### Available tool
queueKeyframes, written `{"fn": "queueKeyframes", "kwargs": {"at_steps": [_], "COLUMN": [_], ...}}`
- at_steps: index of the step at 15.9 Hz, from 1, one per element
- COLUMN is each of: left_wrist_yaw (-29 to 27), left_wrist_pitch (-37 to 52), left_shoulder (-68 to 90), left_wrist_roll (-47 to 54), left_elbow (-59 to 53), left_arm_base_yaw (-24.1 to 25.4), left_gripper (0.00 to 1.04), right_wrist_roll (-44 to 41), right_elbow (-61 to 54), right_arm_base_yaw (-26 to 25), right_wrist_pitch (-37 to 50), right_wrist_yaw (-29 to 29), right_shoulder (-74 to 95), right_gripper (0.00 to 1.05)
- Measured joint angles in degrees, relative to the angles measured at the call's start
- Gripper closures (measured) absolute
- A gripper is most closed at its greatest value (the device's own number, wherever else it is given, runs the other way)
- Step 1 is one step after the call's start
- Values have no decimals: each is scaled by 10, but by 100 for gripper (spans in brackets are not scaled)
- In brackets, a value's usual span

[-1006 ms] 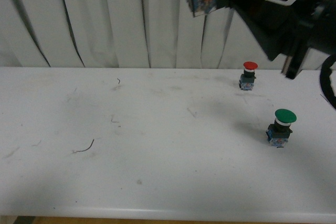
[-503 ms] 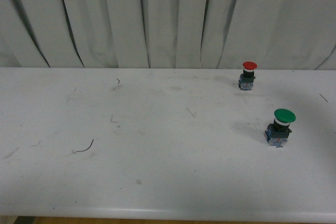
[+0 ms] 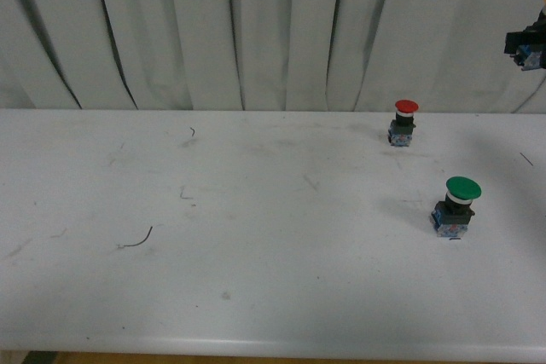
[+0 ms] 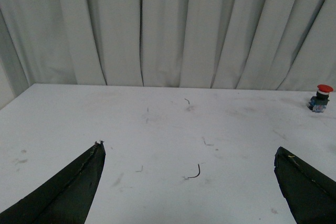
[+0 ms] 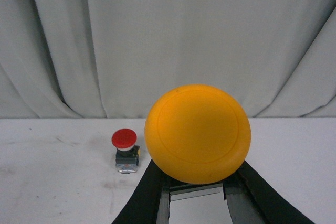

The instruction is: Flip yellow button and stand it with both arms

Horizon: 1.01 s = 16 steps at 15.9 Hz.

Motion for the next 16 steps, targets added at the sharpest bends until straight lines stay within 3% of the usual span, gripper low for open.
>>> {"fn": "queueKeyframes", "kwargs": {"at_steps": [6,9,16], "left_wrist_yaw": [0,0,0], "left_wrist_pitch": [0,0,0], "left_shoulder": [0,0,0], "left_wrist_roll": [0,0,0], "left_elbow": [0,0,0], "left_arm_base_yaw": [0,0,0], "left_gripper": [7,7,7], "right_wrist_roll": [28,76,142], "right_elbow": [97,190,238], "right_arm_base_yaw": [13,47,85], "right_wrist_pitch": [-103,-193,-232], "right_wrist_yaw": [18,50,66], "right_shoulder": [75,167,205], "right_gripper": [80,80,81]}}
